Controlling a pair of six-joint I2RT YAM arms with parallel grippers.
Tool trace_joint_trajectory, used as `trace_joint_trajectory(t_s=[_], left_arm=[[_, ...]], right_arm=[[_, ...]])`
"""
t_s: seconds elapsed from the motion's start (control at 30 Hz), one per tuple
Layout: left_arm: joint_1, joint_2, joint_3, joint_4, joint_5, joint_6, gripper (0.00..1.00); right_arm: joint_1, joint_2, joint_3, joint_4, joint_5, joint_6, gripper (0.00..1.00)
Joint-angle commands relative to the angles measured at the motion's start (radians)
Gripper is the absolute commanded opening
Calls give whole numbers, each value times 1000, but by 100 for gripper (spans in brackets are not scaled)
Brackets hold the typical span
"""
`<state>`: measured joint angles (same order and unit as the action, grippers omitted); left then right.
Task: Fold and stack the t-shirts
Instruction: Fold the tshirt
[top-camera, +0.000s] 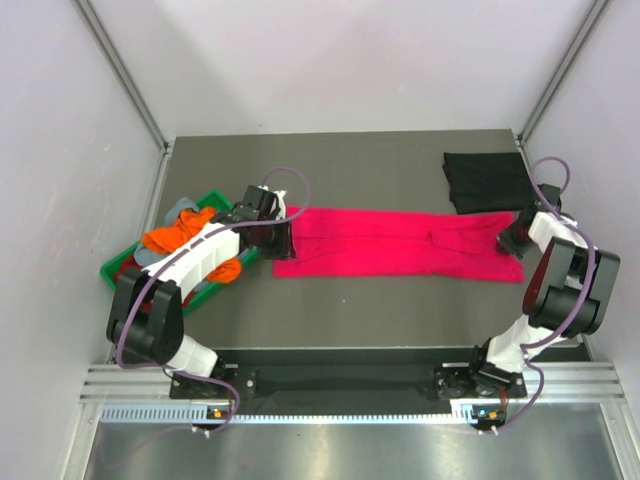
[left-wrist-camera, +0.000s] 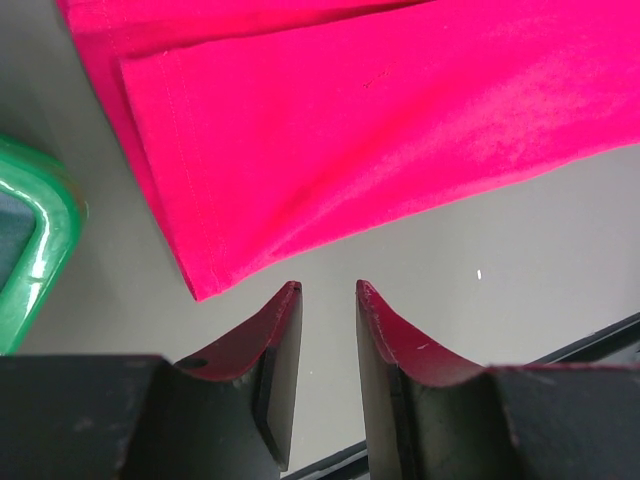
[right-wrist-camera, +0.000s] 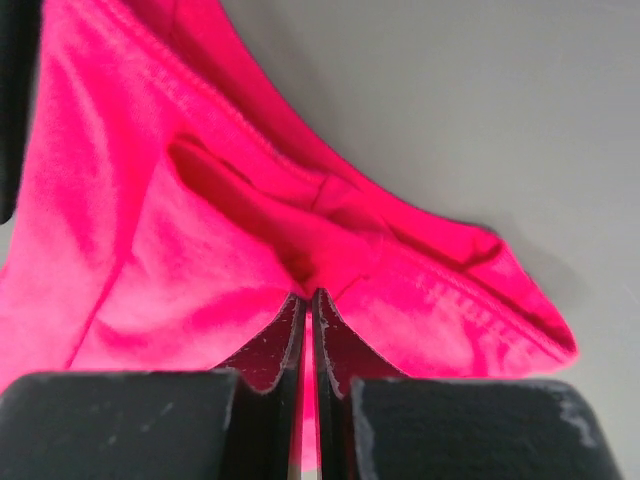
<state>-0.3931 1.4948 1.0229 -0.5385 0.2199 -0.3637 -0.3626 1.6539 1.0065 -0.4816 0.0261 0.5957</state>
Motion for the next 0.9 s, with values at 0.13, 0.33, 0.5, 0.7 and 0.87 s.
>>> trace_joint_trajectory(t_s=[0.13,0.33,0.5,0.7,0.87], left_arm=[[5,-21,-21,54,9,2,33],[5,-13,-17,58,16,0,33],[5,-16,-20,46,12,12,34],[7,-27,14,-24,-50,52,36],[7,-31,-10,-41,-22,65,38]], right_arm=[[24,-92,105,-138,75,-42,0],[27,-65,130,-198,84,-51,4],[27,-28,162,-224,115,-57,25],[27,-40,185,-249,86,-51,29],[28,-66,141,-252,-12,-39,29]])
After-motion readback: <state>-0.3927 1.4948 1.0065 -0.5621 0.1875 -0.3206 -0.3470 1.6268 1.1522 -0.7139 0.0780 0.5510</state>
